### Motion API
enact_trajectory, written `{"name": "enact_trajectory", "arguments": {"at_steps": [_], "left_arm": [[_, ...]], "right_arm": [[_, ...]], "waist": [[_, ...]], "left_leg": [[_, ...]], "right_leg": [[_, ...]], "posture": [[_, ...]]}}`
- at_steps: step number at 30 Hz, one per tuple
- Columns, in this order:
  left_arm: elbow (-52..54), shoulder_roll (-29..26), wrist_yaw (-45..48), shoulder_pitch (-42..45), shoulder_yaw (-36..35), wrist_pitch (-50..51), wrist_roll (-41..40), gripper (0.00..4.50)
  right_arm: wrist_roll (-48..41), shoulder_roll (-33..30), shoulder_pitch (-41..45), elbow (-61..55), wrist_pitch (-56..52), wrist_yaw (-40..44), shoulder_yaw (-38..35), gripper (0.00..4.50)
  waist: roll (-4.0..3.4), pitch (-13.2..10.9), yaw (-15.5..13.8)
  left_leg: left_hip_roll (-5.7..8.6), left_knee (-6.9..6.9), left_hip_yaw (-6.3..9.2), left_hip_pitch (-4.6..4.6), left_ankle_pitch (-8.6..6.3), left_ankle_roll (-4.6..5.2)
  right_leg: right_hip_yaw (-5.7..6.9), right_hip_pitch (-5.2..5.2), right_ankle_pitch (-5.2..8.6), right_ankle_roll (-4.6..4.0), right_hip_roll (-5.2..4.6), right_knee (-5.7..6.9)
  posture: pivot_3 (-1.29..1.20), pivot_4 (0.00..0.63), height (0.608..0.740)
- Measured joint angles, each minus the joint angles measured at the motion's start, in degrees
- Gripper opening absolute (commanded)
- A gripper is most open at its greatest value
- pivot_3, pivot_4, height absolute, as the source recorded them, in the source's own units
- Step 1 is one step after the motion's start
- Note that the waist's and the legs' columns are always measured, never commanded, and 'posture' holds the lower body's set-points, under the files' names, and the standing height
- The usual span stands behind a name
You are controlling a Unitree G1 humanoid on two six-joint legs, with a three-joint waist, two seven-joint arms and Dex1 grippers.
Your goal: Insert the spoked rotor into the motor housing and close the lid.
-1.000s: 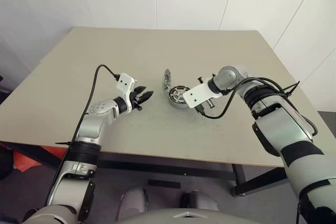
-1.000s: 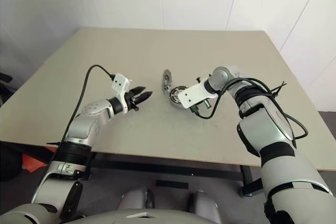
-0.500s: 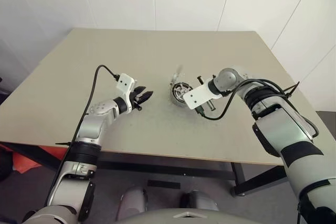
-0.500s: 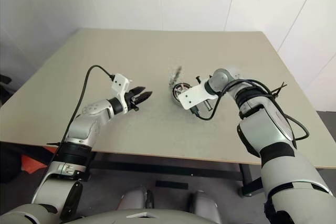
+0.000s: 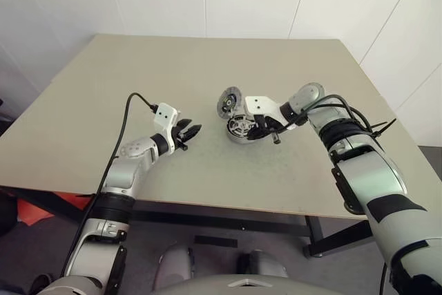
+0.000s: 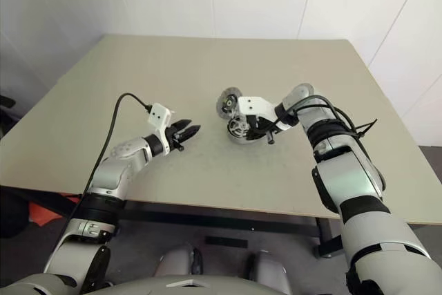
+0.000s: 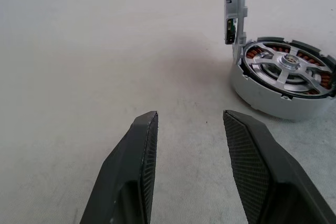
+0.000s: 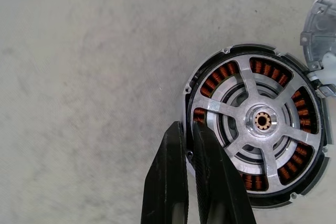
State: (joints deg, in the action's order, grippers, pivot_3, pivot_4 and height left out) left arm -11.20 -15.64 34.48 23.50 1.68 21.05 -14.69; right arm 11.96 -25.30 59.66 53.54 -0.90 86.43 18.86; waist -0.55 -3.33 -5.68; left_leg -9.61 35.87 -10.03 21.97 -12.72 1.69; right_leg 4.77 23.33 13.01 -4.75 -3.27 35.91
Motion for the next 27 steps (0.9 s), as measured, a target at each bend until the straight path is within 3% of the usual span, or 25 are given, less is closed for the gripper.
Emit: {"name": "enact_trajectory", "arguments": {"at_steps": [7,14,23,27], "left_arm": [[0.91,0.27,-0.44,-1.9,0.01,-0.01,0.0,2.09],[2.74,0.21,-0.47,-2.86,0.18,0.17,0.01,2.09],[3.75,-0.12,-0.81,-3.96,0.24,0.98,0.02,2.09],[4.17,-0.3,-0.99,-4.12,0.23,1.4,0.01,2.09]], "right_arm": [[-4.28,-2.11,-5.88,-20.67,-32.03,0.2,-0.24,0.01],[-9.0,2.59,-4.34,-25.59,-58.76,-9.86,-2.36,0.01],[-14.96,9.33,0.72,-25.38,-82.12,-26.8,-10.63,0.01],[-16.9,11.47,0.72,-28.43,-87.65,-32.8,-12.79,0.01]], "waist": [[0.0,0.0,-0.32],[-0.01,0.0,-0.1],[-0.02,-0.01,-0.23],[-0.02,-0.01,-0.23]], "left_leg": [[-0.02,0.08,0.0,-0.07,0.02,-0.07],[-0.04,0.02,0.01,-0.17,0.07,-0.49],[-0.02,-0.18,0.01,-0.24,0.17,-0.74],[0.05,-0.47,0.01,-0.35,0.26,-0.88]], "right_leg": [[0.0,-0.06,-0.02,0.04,0.0,0.04],[0.0,-0.09,-0.02,0.04,0.04,0.06],[-0.01,-0.12,-0.02,0.05,0.04,-0.03],[-0.03,-0.12,-0.03,0.05,0.04,-0.09]], "posture": [[0.0,0.0,0.74],[0.0,0.0,0.74],[0.0,0.0,0.74],[0.0,0.0,0.74]]}}
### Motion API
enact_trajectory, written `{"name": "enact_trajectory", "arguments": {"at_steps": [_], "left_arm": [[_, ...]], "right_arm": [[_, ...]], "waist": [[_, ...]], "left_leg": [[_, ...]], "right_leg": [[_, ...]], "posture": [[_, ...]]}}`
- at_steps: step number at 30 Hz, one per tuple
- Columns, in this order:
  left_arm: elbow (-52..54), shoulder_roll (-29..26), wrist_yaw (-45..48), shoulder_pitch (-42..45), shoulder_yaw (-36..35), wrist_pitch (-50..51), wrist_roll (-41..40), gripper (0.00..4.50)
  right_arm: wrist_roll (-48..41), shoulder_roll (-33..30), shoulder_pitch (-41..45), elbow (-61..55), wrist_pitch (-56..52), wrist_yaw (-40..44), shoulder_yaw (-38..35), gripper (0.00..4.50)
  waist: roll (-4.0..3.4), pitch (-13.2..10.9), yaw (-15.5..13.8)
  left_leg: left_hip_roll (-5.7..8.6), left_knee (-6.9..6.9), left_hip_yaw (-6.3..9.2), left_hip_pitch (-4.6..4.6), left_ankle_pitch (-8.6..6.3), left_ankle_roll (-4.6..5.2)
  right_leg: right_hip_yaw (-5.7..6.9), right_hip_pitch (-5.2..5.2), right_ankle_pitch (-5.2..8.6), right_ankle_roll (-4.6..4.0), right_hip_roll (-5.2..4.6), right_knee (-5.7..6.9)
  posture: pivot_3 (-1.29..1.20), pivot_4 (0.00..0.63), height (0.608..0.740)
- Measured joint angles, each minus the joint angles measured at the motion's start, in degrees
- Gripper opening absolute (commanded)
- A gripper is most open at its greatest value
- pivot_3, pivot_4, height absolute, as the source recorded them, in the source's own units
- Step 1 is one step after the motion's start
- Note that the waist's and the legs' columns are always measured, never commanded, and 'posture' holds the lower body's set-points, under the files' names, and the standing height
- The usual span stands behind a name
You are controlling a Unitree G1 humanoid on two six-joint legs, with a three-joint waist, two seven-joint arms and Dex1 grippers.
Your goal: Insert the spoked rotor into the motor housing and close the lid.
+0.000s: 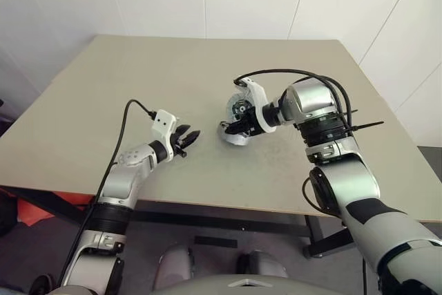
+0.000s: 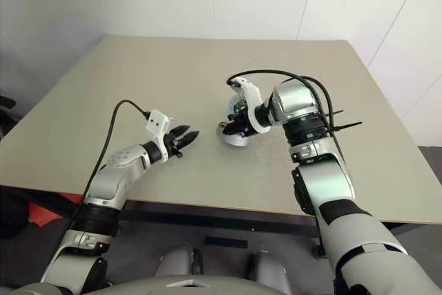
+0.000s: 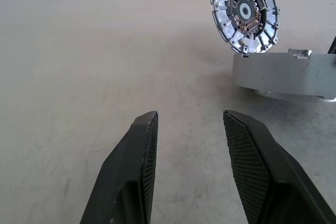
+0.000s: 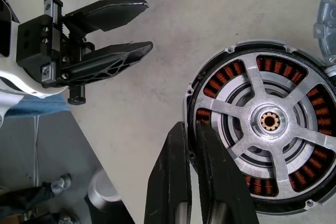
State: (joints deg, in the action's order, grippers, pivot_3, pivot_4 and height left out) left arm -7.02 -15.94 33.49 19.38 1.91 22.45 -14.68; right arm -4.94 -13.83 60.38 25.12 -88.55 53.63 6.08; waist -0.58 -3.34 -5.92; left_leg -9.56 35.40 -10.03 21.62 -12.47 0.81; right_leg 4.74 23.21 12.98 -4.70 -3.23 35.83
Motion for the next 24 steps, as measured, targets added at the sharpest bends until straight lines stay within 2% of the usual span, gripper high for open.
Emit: {"name": "enact_trajectory", "arguments": {"at_steps": [4,7,18,24], "left_arm": [[0.11,-0.04,-0.02,-0.13,-0.01,0.12,0.01,2.09],[0.31,-0.06,-0.02,-0.21,0.0,0.24,0.01,2.09],[1.07,-0.73,-0.23,-0.29,-0.02,0.54,0.0,2.09],[1.11,-0.98,-0.19,-0.28,-0.03,0.58,-0.01,2.09]], "right_arm": [[-4.05,2.54,0.01,-1.54,-3.42,-3.72,-2.57,0.01],[-7.06,3.36,0.02,-2.2,-3.03,-4.88,-3.15,0.84],[-9.34,2.94,0.03,-1.23,4.96,-10.49,-2.94,4.47],[-11.86,-2.43,-0.98,-6.21,12.34,-4.56,3.65,4.49]], "waist": [[0.0,0.0,0.07],[-0.01,0.0,-0.03],[-0.01,-0.01,-0.04],[-0.01,-0.01,-0.19]], "left_leg": [[0.0,-0.22,0.0,-0.1,0.08,-0.13],[0.01,-0.26,0.0,-0.12,0.1,-0.16],[0.04,-0.31,0.0,-0.5,0.11,-0.21],[0.06,-0.32,0.01,-0.47,0.1,-0.19]], "right_leg": [[0.0,0.0,0.01,-0.02,0.02,-0.01],[-0.01,0.0,0.02,-0.02,0.02,-0.02],[-0.03,-0.38,0.03,0.01,0.01,-0.06],[-0.03,-0.39,0.02,0.03,0.01,-0.1]], "posture": [[0.0,0.0,0.74],[0.0,0.0,0.74],[0.0,0.0,0.74],[0.0,0.0,0.74]]}}
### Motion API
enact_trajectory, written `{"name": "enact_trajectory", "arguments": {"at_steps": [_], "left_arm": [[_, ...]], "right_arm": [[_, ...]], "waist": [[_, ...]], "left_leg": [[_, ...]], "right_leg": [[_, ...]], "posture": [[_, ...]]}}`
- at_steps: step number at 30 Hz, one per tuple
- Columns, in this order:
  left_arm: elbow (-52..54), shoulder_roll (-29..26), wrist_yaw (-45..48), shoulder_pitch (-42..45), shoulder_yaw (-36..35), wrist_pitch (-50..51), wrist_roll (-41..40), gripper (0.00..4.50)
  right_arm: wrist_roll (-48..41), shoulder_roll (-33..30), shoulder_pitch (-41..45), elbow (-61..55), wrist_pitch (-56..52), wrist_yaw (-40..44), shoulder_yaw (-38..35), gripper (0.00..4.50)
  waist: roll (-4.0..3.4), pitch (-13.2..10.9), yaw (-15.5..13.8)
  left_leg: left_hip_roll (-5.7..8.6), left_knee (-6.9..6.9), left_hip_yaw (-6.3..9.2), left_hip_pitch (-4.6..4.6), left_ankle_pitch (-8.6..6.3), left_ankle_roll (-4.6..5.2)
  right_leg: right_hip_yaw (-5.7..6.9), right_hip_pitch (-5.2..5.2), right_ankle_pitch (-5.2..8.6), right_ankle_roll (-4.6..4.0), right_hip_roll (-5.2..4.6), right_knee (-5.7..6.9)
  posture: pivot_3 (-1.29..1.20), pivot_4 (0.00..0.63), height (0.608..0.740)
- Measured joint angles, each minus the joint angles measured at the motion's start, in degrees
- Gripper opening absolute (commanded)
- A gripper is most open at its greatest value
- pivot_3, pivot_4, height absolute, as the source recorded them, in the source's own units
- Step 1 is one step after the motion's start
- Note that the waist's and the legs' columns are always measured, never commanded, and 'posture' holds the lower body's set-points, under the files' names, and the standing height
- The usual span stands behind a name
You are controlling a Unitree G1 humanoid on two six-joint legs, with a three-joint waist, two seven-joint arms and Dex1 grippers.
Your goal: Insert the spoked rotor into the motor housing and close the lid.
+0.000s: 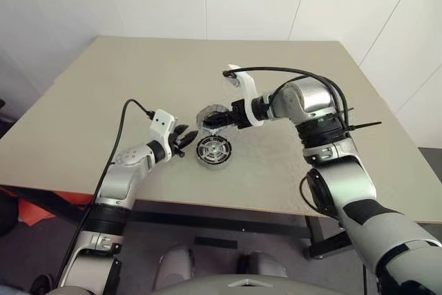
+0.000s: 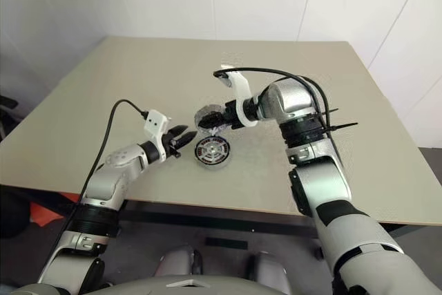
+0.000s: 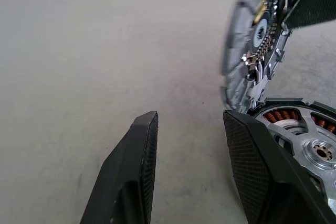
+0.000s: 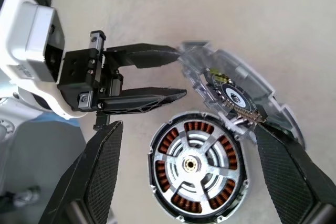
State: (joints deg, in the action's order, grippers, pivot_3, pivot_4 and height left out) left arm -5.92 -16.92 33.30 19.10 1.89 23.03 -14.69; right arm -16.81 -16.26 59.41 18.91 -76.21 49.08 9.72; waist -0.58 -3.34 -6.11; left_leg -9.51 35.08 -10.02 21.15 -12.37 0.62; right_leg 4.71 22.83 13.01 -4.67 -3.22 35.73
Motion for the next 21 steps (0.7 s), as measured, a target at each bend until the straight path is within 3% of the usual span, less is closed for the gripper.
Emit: {"name": "enact_trajectory", "arguments": {"at_steps": [3,7,16,21], "left_arm": [[-0.1,-0.08,0.2,0.33,0.01,0.01,-0.01,2.09],[-0.39,-0.29,0.45,0.66,-0.12,0.0,-0.06,2.09],[-2.64,0.0,1.42,2.58,-0.05,-0.1,-0.1,2.09],[-2.74,0.13,1.85,3.64,-0.06,-0.18,-0.17,2.09]], "right_arm": [[-1.33,-6.55,-3.68,-8.45,9.31,7.8,5.18,4.49],[2.82,-14.58,-8.59,-12.54,31.9,17.38,11.44,4.49],[19.46,-25.5,-10.28,-0.39,85.52,32.14,20.62,4.49],[24.91,-24.66,-8.7,6.7,99.67,35.87,23.86,4.49]], "waist": [[0.01,0.0,-0.45],[0.02,0.0,-1.09],[0.07,0.0,-1.04],[0.07,0.0,-0.49]], "left_leg": [[0.0,0.0,0.02,0.0,-0.03,0.05],[0.02,0.03,0.01,-0.04,-0.03,0.07],[0.04,0.16,0.01,-0.01,-0.17,0.36],[0.03,0.19,0.0,0.07,-0.13,0.65]], "right_leg": [[0.0,-0.06,-0.01,0.07,0.0,-0.06],[-0.01,-0.09,-0.01,0.13,-0.01,-0.05],[-0.02,-0.11,-0.02,0.1,-0.01,-0.03],[-0.02,-0.02,-0.03,0.05,-0.01,-0.01]], "posture": [[0.0,0.0,0.74],[0.0,0.0,0.74],[0.0,0.0,0.74],[0.0,0.0,0.74]]}}
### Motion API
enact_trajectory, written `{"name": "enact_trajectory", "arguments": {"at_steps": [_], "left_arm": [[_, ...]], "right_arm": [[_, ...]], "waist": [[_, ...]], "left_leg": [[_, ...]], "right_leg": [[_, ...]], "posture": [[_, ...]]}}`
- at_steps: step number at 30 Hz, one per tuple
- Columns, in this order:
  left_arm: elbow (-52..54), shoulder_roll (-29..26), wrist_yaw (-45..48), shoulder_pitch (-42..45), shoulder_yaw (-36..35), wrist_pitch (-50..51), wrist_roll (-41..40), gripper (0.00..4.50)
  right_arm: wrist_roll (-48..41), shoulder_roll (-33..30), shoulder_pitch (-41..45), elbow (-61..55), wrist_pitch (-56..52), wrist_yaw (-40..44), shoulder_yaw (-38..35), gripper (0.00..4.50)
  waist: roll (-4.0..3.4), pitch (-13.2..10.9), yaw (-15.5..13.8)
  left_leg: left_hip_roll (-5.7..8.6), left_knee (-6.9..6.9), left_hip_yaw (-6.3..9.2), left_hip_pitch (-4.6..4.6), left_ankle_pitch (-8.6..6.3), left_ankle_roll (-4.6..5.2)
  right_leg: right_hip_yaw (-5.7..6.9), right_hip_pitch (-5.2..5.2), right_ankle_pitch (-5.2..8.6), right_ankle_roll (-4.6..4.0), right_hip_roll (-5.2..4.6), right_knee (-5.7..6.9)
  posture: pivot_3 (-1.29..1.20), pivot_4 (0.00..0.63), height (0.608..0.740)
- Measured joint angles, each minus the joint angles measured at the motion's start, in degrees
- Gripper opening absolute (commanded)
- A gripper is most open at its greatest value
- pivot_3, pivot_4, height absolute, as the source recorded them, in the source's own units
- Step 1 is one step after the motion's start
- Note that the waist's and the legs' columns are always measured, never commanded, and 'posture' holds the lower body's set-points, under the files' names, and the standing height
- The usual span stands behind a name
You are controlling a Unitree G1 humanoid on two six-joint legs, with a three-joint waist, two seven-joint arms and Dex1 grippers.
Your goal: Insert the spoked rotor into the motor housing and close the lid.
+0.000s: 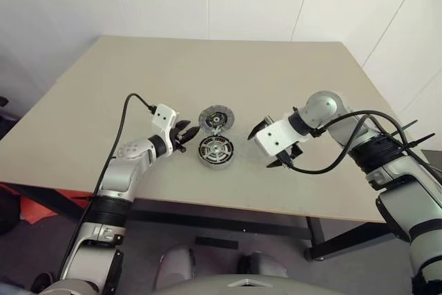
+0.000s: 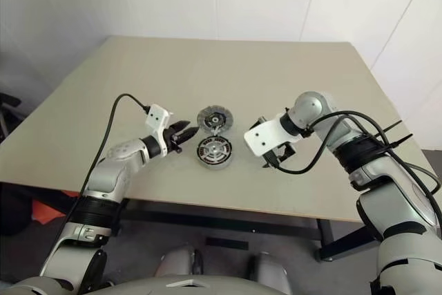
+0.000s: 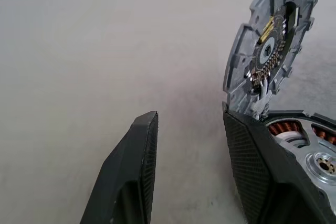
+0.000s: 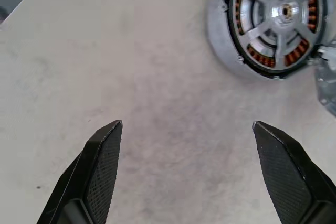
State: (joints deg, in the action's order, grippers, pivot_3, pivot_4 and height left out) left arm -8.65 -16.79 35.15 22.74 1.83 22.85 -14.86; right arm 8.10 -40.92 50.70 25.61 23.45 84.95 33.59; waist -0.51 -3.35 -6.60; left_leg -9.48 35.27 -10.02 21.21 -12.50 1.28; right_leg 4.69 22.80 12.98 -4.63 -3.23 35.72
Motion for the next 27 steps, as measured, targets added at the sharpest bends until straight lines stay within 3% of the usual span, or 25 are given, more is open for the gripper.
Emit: {"name": "enact_trajectory", "arguments": {"at_steps": [9,18,27], "left_arm": [[-0.08,0.04,0.22,0.03,-0.09,-0.15,-0.04,2.09],[-0.08,0.11,-0.46,-0.07,-0.15,-0.18,-0.04,2.09],[0.04,0.04,-0.94,-0.95,-0.29,-0.17,-0.07,2.09]], "right_arm": [[1.28,6.75,3.18,0.48,3.81,1.75,1.01,4.49],[3.22,9.51,2.9,-0.61,5.65,2.29,4.67,4.49],[7.99,13.75,4.07,8.57,9.75,-0.24,5.96,4.49]], "waist": [[0.0,0.0,1.0],[0.0,0.0,1.03],[0.01,0.0,1.12]], "left_leg": [[-0.01,0.07,0.01,0.04,-0.03,0.09],[-0.02,0.1,0.01,0.02,-0.03,0.1],[-0.02,0.1,0.01,0.02,-0.04,0.1]], "right_leg": [[0.0,-0.01,0.0,-0.02,-0.01,0.01],[0.01,-0.04,0.0,-0.02,-0.01,0.03],[0.01,-0.04,0.0,-0.03,-0.01,0.04]], "posture": [[0.0,0.0,0.74],[0.0,0.0,0.74],[0.0,0.0,0.74]]}}
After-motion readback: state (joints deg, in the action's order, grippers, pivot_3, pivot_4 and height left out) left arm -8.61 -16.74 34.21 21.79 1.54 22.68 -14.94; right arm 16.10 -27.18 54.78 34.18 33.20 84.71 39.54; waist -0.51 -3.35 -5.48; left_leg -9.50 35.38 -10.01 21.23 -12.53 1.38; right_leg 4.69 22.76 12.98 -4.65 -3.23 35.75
